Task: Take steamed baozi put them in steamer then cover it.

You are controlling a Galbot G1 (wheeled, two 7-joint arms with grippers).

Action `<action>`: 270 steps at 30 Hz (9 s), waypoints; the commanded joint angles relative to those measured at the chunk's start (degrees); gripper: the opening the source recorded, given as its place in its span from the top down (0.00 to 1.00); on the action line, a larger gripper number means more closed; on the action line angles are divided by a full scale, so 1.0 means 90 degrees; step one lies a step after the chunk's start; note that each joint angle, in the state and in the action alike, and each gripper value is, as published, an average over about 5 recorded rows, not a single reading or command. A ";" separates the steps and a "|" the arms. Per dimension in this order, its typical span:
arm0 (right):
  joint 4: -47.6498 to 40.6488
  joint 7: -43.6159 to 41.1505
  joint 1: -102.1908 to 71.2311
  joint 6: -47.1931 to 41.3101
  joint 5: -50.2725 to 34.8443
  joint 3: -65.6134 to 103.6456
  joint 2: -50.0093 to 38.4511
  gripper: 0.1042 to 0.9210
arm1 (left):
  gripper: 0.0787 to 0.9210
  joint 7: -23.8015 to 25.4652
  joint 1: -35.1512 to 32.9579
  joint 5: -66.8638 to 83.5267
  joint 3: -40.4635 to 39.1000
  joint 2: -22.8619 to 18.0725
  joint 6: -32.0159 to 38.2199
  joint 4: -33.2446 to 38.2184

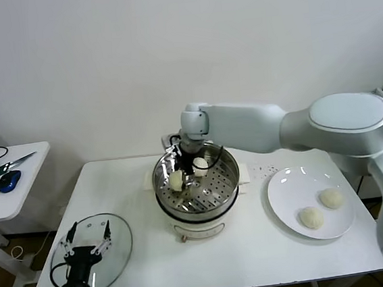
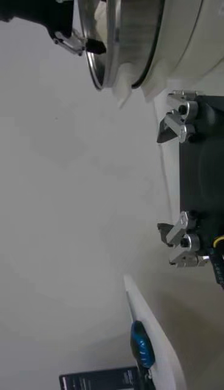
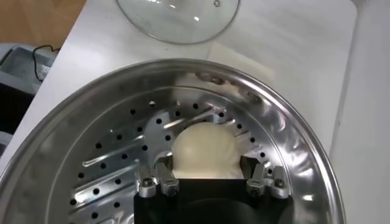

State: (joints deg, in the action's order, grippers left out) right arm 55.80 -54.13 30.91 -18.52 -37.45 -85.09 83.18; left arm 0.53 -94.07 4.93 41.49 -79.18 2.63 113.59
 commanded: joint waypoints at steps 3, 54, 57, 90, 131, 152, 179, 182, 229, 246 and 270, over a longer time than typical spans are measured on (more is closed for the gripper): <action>-0.0022 0.0064 -0.0160 -0.0015 0.0112 0.0016 0.0097 0.24 | 0.12 -0.0002 -0.0010 0.0003 0.0010 0.0016 0.0012 -0.0020; 0.2088 -0.0692 -0.3088 0.1027 0.4074 0.2756 -0.6150 0.12 | 0.12 -0.0011 -0.0186 -0.0212 0.0134 -0.0167 -0.0103 0.0103; 0.2051 -0.0720 -0.3221 0.1025 0.4142 0.2775 -0.6078 0.12 | 0.12 -0.0009 -0.0176 -0.0214 0.0136 -0.0167 -0.0111 0.0098; 0.1694 -0.0761 -0.2306 0.1493 0.3885 0.2245 -0.5601 0.28 | 0.12 -0.0007 -0.0188 -0.0239 0.0145 -0.0130 -0.0100 0.0010; 0.1925 -0.1101 0.0269 0.5559 0.5070 0.0737 -0.0287 0.28 | 0.12 0.0083 -0.0473 -0.0358 0.0091 0.0019 -0.0156 0.0266; 0.2204 -0.1095 -0.0061 0.5464 0.5057 0.0541 -0.0642 0.27 | 0.12 0.0074 -0.0448 -0.0359 0.0063 0.0014 -0.0147 0.0137; 0.2043 0.0311 0.1939 0.1957 0.2704 -0.0515 -0.3576 0.12 | 0.12 0.0052 -0.0508 -0.0355 0.0040 0.0071 -0.0161 0.0253; 0.2065 -0.0183 0.1752 0.1356 0.2096 -0.0405 -0.4206 0.12 | 0.12 0.0053 -0.0462 -0.0372 0.0008 0.0055 -0.0182 0.0261; -0.1110 -0.1138 -0.3966 0.2690 0.5819 0.5151 -0.4766 0.12 | 0.12 0.0037 -0.0544 -0.0595 0.0103 -0.0080 -0.0251 0.0258; -0.1190 -0.1311 -0.3814 0.2704 0.5784 0.4893 -0.4598 0.14 | 0.12 0.0032 -0.0498 -0.0604 0.0107 -0.0083 -0.0281 0.0225; 0.0168 -0.1091 0.0987 0.1294 0.1131 0.0267 -0.4126 0.26 | 0.12 0.0033 -0.0344 -0.0576 -0.0161 -0.0050 -0.0371 0.0397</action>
State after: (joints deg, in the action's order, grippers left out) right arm 51.72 -65.52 13.14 0.04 -1.67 -57.30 41.19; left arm 0.70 -97.88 -0.38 41.32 -79.75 -0.64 116.90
